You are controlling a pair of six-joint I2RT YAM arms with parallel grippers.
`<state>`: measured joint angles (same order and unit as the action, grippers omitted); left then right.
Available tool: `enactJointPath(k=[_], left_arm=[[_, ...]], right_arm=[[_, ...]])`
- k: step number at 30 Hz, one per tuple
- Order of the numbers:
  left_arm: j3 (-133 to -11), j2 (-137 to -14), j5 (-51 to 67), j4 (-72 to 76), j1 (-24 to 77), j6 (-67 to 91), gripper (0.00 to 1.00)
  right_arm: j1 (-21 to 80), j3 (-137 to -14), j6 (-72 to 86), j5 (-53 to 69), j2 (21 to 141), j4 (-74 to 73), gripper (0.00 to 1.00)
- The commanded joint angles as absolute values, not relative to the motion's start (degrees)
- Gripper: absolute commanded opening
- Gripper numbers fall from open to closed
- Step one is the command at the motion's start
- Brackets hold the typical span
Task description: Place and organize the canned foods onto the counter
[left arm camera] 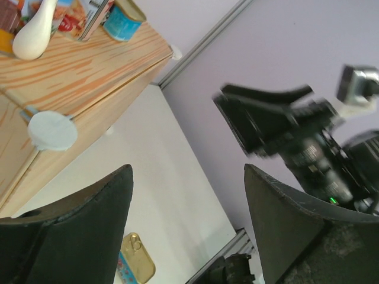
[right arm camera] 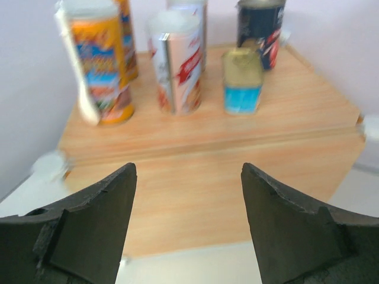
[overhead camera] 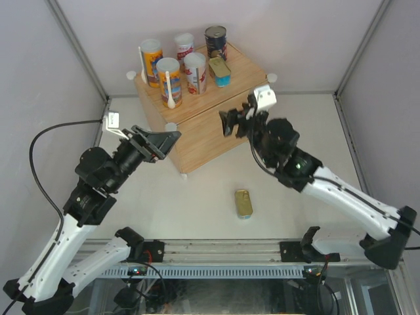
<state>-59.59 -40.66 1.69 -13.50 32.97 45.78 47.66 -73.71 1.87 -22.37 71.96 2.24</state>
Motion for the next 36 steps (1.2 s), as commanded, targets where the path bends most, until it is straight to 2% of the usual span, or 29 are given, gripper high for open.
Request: enactJointPath(k=[1,7,15,29,36], left_arm=[[-56.9,-39.4,2.0,-13.6,32.7,43.6,0.8],[-54.8,-38.6,2.8,-13.5,33.5,42.8,0.8],[-52.6,-37.0,4.1,-13.5,34.6,42.2,0.8],[-53.1,-36.8,6.8,-17.2,35.0,40.7,0.8],[-53.6,-37.0,7.7,-18.7,35.0,39.8,0.8]], right_arm=[[57.6,-65.0,6.8,-35.1,62.1,-4.7,0.7],[73.7,-54.8,21.0,-48.4,54.3,-19.4,0.7],[86.2,-41.9,46.1,-59.8,52.8,-29.4,0.71],[92.6,-35.4,80.3,-64.8,70.6,-36.5,0.83],[91.8,-34.1,84.4,-64.3,76.3,-34.7,0.84]])
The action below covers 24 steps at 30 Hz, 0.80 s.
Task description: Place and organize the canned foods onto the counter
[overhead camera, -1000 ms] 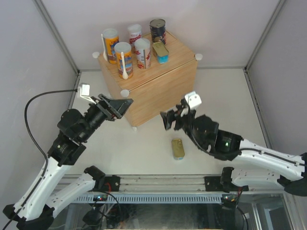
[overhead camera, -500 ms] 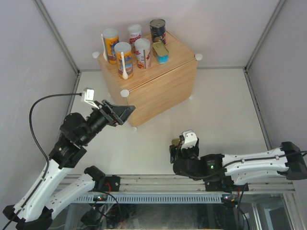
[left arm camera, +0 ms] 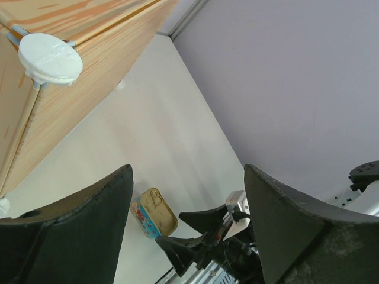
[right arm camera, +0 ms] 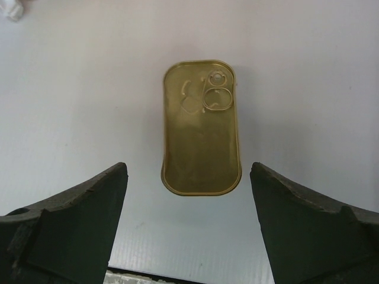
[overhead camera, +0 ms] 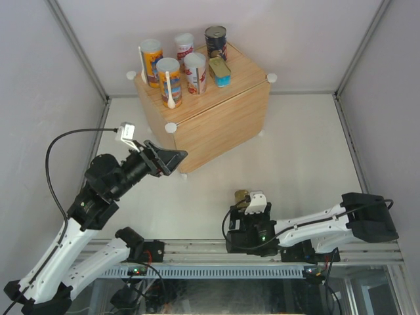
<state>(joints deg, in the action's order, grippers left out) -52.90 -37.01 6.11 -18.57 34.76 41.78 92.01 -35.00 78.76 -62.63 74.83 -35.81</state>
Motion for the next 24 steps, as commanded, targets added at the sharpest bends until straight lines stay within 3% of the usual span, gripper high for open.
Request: enactJointPath(k=[1,19,22,24], left_arm=[[-53.7,-37.0,7.8,-19.0,35.1,39.6,0.8],[-52.6,-35.0,6.5,-19.8,35.0,38.8,0.8],[-52.3,-34.6,6.0,-19.9,35.1,38.8,0.8],[-52.3,-34.3,5.8,-20.1,35.1,38.8,0.8]], right_arm=[[91.6,-33.5,84.0,-64.0,76.6,-33.6,0.84],[84.3,-26.2,60.9,-58.4,78.8,-8.5,0.71],[83.2,-25.1,57.0,-57.3,79.2,-4.0,0.63],[82.7,-25.1,55.1,-56.8,79.5,-2.4,0.5]])
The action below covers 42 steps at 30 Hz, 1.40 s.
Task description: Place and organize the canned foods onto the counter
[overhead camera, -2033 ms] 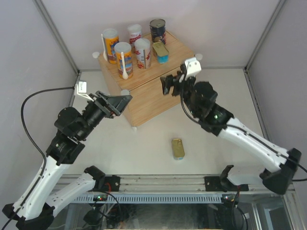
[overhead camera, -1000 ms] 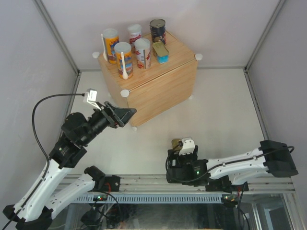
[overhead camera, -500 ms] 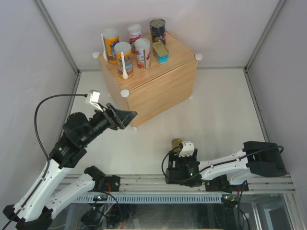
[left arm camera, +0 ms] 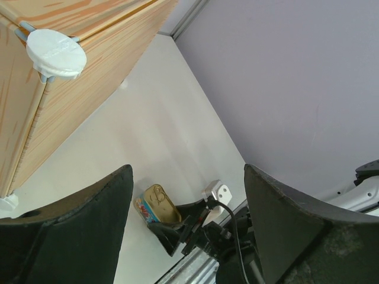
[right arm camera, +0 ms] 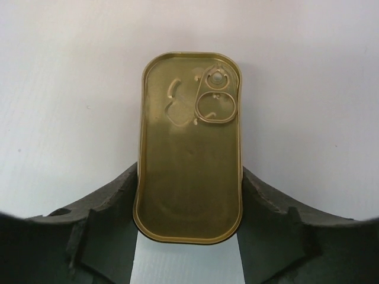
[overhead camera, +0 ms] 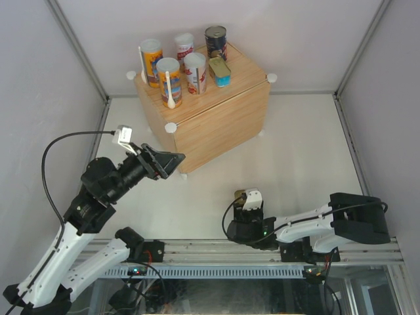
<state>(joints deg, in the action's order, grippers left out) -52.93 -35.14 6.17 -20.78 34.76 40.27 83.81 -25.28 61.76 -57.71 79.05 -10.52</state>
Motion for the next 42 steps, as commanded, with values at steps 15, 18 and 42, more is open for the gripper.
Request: enactJointPath(k=[15,18,42], left_arm=[[-52.3,-33.0,4.1,-18.6,35.0,38.8,0.8],[-52.1,-32.8,4.0,-17.3,35.0,38.9,0.8],[-54.3,-32.0,1.7,-16.1,35.0,37.0,0.79]], right_arm=[[85.4,-31.9,46.4,-59.5,65.7,-14.7,0.0],[84.8,-34.7,41.5,-58.5,61.9,-15.8,0.0],[63.3,-67.6,9.1,-38.3,57.1,-20.2,0.0]])
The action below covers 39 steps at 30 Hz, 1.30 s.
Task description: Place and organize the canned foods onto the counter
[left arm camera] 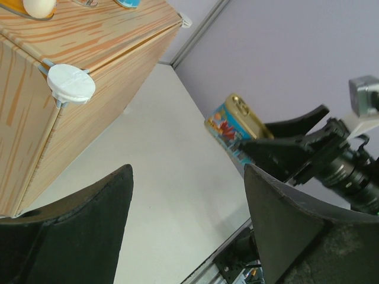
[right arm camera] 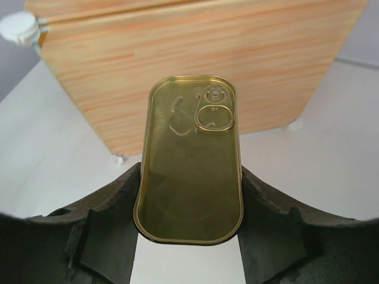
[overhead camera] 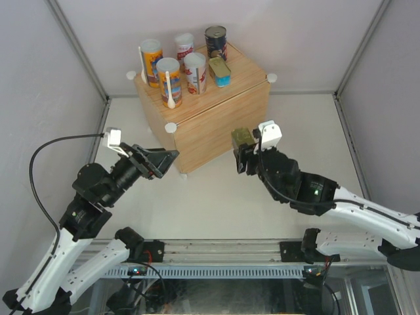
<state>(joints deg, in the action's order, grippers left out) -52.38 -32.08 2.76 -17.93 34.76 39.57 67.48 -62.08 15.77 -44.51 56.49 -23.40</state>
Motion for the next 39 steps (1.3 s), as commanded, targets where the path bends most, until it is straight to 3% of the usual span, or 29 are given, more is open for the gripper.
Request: enactJointPath(k=[1,17,39], left_arm=[[-54.5,-32.0,1.7,-16.2,35.0,36.8,0.79],[-56.3,-34.5,1.8,-14.5,34.8,35.5,0.79],[-54.5,-36.7,4.4,-11.9,33.3,35.3,0.79]], right_arm=[[61.2,-68.7,8.3,-36.8,57.6,-20.1,0.0],[34.2,-87.1,1.7,-10.7,71.7,-17.1,0.0],[19.8,-108.5,1.2,6.9,95.7,-11.2,0.0]])
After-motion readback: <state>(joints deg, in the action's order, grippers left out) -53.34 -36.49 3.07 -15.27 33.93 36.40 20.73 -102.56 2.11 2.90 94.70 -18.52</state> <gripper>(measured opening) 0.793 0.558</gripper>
